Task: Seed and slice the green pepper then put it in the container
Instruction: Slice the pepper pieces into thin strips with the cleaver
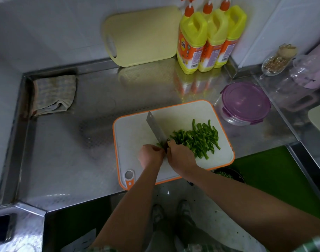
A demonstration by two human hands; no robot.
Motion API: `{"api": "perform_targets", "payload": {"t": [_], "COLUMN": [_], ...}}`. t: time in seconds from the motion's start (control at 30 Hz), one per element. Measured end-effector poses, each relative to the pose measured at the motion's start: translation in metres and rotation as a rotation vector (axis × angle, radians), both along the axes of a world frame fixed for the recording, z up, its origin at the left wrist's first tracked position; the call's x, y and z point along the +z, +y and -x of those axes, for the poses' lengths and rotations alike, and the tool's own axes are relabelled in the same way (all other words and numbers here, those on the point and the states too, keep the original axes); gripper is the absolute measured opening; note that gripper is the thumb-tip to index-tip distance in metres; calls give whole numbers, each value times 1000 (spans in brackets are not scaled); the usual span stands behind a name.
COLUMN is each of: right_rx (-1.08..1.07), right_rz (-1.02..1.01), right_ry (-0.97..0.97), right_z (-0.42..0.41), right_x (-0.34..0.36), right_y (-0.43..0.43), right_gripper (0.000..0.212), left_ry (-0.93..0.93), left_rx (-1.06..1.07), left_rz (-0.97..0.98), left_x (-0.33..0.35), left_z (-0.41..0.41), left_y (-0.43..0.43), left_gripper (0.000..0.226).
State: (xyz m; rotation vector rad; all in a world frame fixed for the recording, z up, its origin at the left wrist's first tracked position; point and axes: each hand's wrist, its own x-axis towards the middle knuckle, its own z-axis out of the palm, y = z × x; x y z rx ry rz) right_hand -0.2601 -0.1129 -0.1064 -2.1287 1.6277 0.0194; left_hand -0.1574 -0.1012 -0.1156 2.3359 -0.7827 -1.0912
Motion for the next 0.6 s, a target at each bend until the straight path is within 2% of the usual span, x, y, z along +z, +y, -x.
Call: {"api": "perform_targets", "payload": {"t": [0.23,0.4,0.6], "right_rx": [-107,-65,-149], "right_rz": [26,87,128], "right_ry": [-102,-242,-341], "right_z": [10,20,44], "right_x": [-6,3,16], "right_y": [-1,-5,-12], "right_gripper": [20,16,17], "left_ry": [-37,-76,-104], "left_rx": [-84,-145,-153], "left_rz": [9,-8,14], "left_x": [-3,-1,4], "left_z": [-7,-13,-12], "left_y": [4,5,7], "left_gripper": [27,23,8]}}
